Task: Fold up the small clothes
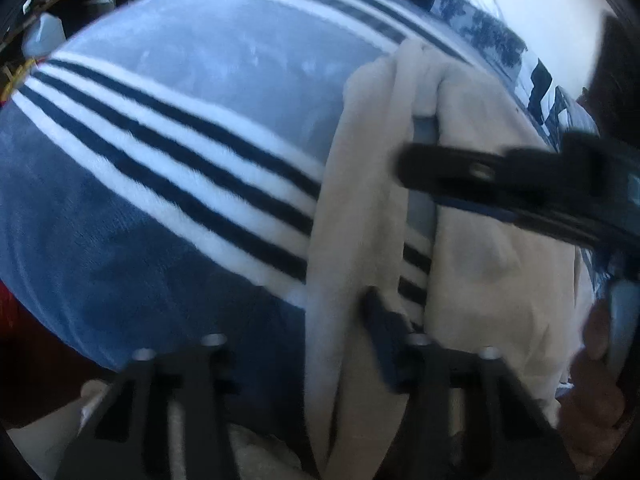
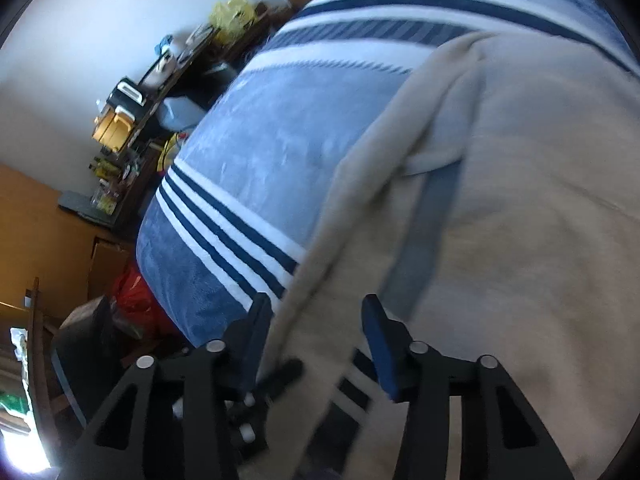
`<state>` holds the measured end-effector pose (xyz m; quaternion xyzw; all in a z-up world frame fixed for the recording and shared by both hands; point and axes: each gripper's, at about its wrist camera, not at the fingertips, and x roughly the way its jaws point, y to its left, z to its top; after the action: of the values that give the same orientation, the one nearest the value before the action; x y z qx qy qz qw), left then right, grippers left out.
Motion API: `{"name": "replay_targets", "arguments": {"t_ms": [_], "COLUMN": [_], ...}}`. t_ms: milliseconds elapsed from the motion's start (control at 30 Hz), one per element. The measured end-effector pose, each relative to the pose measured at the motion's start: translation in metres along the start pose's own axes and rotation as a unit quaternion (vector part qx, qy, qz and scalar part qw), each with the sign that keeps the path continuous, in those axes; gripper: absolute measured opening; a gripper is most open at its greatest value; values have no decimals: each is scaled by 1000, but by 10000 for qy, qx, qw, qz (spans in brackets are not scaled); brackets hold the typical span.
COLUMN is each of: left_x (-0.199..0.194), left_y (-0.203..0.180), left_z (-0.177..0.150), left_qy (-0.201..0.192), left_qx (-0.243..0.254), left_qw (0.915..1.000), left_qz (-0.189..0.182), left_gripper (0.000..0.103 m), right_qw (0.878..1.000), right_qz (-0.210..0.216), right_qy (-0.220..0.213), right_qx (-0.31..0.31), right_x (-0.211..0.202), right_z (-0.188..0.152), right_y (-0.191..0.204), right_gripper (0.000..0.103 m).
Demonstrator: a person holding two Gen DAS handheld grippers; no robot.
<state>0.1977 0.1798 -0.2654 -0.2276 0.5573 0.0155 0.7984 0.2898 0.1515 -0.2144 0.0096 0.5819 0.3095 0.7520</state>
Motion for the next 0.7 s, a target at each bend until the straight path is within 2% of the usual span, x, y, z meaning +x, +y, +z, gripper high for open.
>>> {"name": "replay_targets", "arguments": {"t_ms": [33,133,200,267,433,500,633,700], "left_x": [2,1,0,-6,-70,-98,-133,-137], "left_y": [2,6,8,10,-17,-38,-101,-134], "left_z": [0,1,1,-1,3,8,11,5], "left_qy": [79,67,97,38,-706,-894,-893,-799], "left_qx": [-46,-128,-166,-163,126,439,1316,1736], "left_qw": [9999,9995,9989,9988,9902,9873,9767,9678], "left_qz": [-100,-284,-431,-470,-1199,-1237,-1438,-1636], "left_gripper": [28,22,13,9,8,8,8,8], "right_qw": [10000,9991,9987,9985,9991,9988,9966,9957], "right_qz": [-6,180,75,99,331,464,652,708], "right_qy": [89,388,492,541,239,42,-452,-579], "right_qx": [10,4,-85,-50,-109,-178,-206,-119], "right_x": [9,31,40,41,-9,-42,-115,-142], "right_z": [2,3,3,2,10,17,16,8], "right_y": [1,6,10,11,24,29,16,-1], "right_gripper": [45,30,12,5,4,4,4,4]}}
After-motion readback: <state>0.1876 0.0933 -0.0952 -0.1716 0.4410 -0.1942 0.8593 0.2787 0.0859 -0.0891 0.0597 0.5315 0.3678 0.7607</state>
